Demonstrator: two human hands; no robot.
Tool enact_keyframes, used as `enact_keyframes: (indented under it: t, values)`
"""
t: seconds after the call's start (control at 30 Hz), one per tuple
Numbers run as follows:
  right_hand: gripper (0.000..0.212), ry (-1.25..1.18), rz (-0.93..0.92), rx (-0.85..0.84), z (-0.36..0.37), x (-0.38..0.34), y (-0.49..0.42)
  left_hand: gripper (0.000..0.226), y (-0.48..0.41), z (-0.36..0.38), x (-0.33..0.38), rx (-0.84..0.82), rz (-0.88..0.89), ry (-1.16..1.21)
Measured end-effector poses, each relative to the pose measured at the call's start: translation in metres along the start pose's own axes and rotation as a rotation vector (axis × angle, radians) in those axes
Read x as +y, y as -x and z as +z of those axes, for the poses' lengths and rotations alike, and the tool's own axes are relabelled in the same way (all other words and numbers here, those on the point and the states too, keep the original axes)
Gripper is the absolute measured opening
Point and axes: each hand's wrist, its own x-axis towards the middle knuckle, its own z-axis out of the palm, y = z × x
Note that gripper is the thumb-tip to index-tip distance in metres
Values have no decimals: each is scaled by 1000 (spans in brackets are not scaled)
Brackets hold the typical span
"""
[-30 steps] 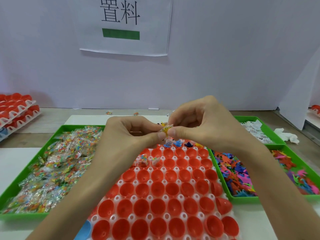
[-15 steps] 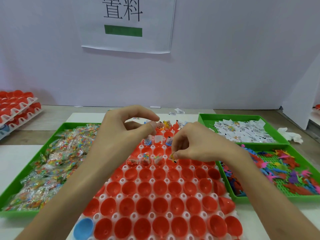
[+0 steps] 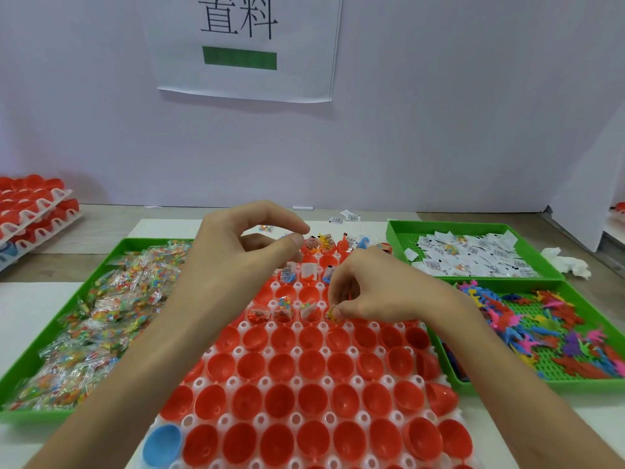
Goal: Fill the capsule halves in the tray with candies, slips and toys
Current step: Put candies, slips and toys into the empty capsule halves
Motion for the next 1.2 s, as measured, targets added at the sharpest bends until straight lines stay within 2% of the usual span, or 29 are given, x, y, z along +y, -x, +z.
enact_keyframes:
  t: [0.37, 0.63, 0.8, 1.2]
  values:
    - [3, 45, 40, -15, 5, -1, -2, 16, -3, -4, -3, 8, 18, 25]
    - [11, 144, 45, 35, 15, -8, -4, 17, -2, -4, -4, 18, 26, 31]
    - [3, 96, 53, 37, 10, -3, -3, 19, -4, -6, -6, 22, 37, 35]
    - [9, 15, 17, 49, 7, 4, -4, 18, -8, -10, -9, 24, 95, 35]
